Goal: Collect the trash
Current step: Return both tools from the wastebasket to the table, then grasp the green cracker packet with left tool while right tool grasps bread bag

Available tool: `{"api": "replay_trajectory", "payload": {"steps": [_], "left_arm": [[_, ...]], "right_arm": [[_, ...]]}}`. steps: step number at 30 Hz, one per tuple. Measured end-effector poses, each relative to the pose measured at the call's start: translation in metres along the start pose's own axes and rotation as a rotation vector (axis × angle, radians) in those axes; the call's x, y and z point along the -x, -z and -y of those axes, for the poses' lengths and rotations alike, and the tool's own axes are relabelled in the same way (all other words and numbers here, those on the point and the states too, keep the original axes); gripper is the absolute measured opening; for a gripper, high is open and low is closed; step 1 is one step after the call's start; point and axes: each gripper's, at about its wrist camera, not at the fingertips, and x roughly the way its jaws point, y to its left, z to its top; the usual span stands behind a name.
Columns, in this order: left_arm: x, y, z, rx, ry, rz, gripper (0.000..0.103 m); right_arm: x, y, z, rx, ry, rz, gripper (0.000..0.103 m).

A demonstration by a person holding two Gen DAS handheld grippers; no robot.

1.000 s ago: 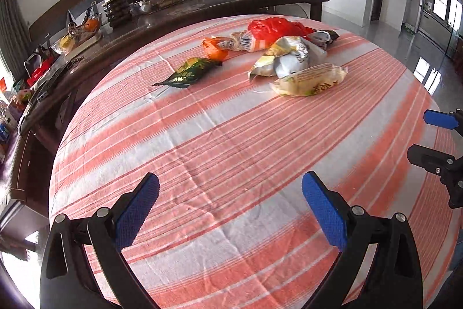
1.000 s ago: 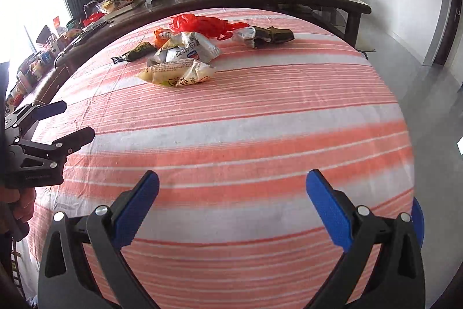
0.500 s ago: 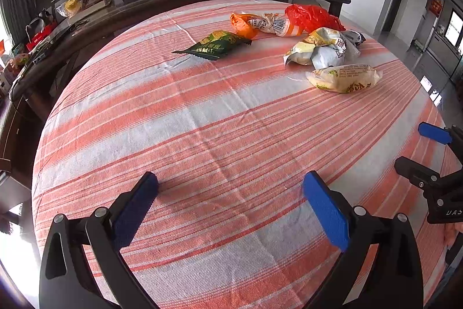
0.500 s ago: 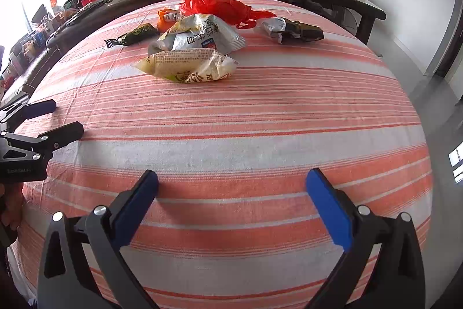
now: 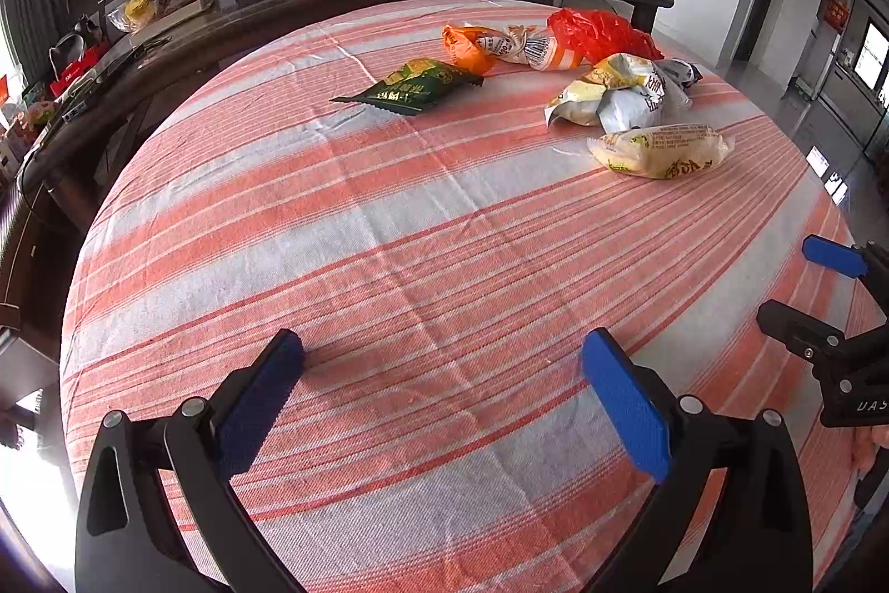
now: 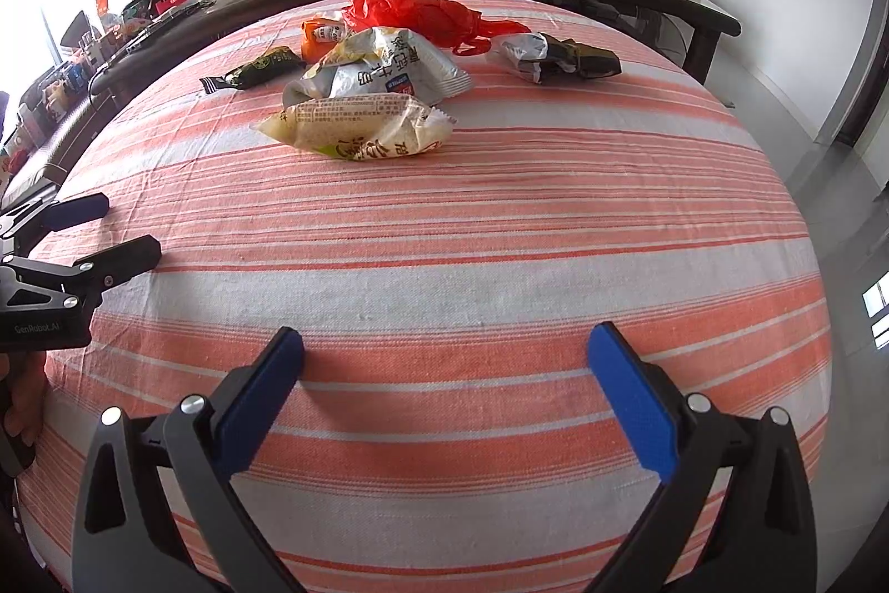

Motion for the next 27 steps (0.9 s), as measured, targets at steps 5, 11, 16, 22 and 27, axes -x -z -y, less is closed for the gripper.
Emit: {"api": "replay_trajectory", "payload": {"steps": [5,11,16,22,27], "left_arm": [[0.000,0.000,0.000,0.000,0.000,0.000,0.099],[-0.001,0.000,0.000,0.000,0.000,0.000,0.099],[-0.001,0.000,0.000,0.000,0.000,0.000,0.099],[-0.001,0.000,0.000,0.000,0.000,0.000,0.099],[-0.001,0.000,0.000,0.001,0.000,0.000,0.099]], "right_arm": [[-0.004,-0.037,0.004,-0.224,-0.102,0.038,0.099],[-0.014,-0.103,-0.042,-0.193,0.045,0.165,0.098],[-0.061,-0.094,-0.051,-0.092,0.179,0.009,0.098],[-0.018,-0.037,0.022,-0.145,0.312,0.016,0.098],[-0.001,-0.014,0.028,-0.180,0.167,0.004,0.098]]}}
